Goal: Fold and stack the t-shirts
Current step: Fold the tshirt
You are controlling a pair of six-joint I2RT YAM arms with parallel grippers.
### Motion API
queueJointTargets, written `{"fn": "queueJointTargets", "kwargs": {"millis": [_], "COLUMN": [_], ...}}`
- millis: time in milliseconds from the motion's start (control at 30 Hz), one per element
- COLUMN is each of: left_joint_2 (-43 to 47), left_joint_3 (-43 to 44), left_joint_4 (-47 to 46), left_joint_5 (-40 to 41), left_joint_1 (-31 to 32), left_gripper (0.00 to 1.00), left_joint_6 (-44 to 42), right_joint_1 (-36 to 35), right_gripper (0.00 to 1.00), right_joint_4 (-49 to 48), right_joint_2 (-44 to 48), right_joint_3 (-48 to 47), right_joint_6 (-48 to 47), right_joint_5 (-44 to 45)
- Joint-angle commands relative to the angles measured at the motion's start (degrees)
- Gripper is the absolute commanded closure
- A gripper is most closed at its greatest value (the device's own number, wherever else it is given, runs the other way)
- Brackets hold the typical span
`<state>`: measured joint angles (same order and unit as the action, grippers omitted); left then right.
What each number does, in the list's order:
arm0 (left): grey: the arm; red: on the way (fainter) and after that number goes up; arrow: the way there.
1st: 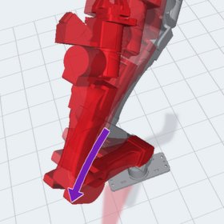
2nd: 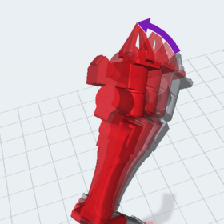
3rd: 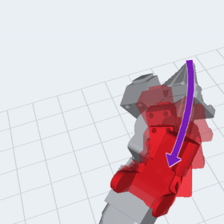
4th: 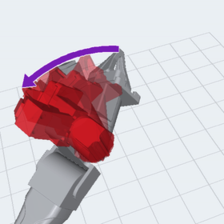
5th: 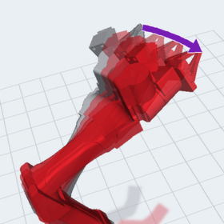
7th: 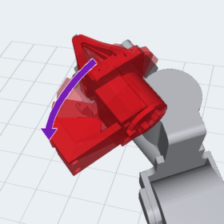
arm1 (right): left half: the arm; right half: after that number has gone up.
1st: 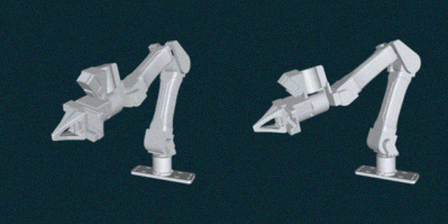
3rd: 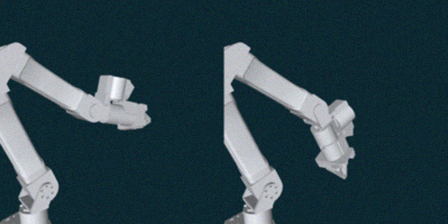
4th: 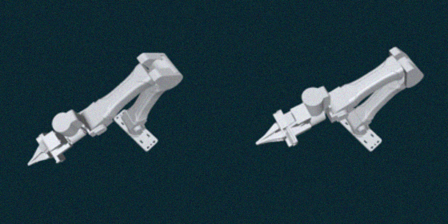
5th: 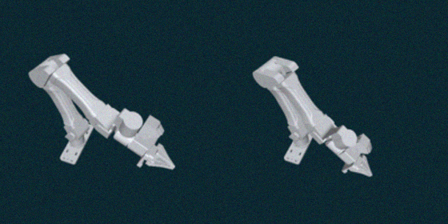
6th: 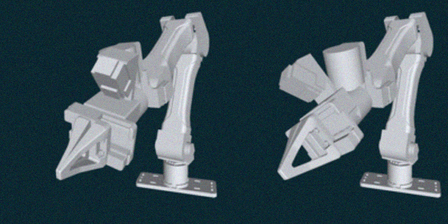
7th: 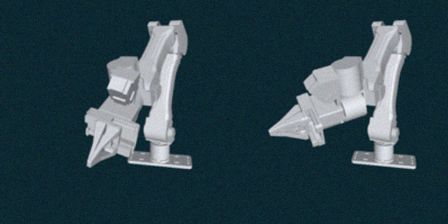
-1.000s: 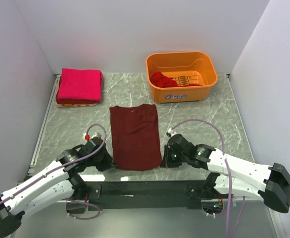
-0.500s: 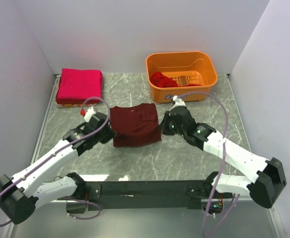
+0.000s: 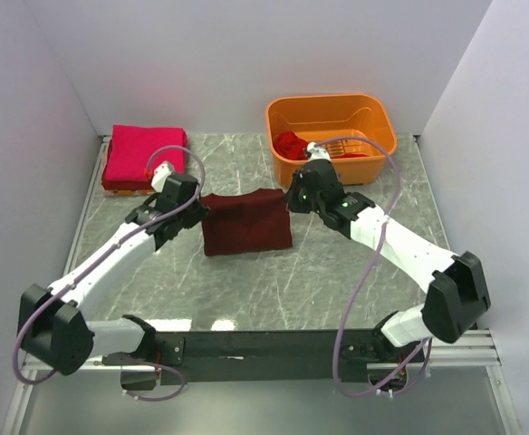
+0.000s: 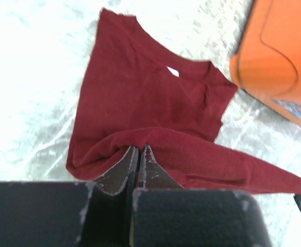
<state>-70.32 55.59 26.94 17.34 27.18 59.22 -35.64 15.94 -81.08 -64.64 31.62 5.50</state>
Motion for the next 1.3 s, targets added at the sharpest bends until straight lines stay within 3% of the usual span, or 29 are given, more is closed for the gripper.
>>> {"fn": "queueJointTargets", "kwargs": {"millis": [0, 533, 800, 833, 933, 967, 1033, 1167, 1267], "left_joint_2": [-2.6, -20.6, -30.3, -31.9, -32.8, -32.6, -31.0, -27.8, -26.4], "left_joint_3": [4.3, 12.8, 18.7, 19.5, 20.3, 20.1, 19.2, 17.1, 16.5], "left_joint_4": [-4.3, -8.1, -9.9, -9.9, -10.0, -10.1, -10.6, -10.8, -9.5], "left_joint_5": [2.7, 4.0, -0.8, -1.3, -2.5, -2.4, -2.0, -1.0, -1.7], "left_joint_1": [-1.2, -6.9, -8.5, -8.7, -8.9, -8.9, -8.9, -8.9, -8.9], "left_gripper": [0.99, 0.99, 0.99, 0.99, 0.67, 0.50, 0.38, 0.01, 0.01], "left_joint_6": [-2.3, -2.7, -5.8, -5.9, -5.3, -5.3, -5.7, -6.1, -6.7], "right_joint_1": [2.0, 4.3, 4.4, 4.4, 4.3, 4.4, 4.4, 4.3, 4.3], "right_gripper": [1.00, 1.00, 1.00, 0.86, 0.59, 0.58, 0.55, 0.48, 0.42], "right_joint_4": [-5.3, -12.4, -13.6, -13.0, -10.3, -10.0, -10.0, -10.9, -11.0], "right_joint_2": [-2.8, -21.5, -29.7, -30.4, -32.4, -32.5, -32.0, -28.8, -26.6], "right_joint_3": [-3.5, -15.0, -19.4, -20.4, -23.5, -23.8, -23.4, -20.8, -18.3], "right_joint_6": [-2.1, -4.7, -4.5, -4.5, -4.5, -4.5, -4.5, -4.0, -3.3], "right_joint_5": [0.0, 0.1, 4.7, 4.4, 2.9, 2.6, 2.1, -0.7, -2.8]}}
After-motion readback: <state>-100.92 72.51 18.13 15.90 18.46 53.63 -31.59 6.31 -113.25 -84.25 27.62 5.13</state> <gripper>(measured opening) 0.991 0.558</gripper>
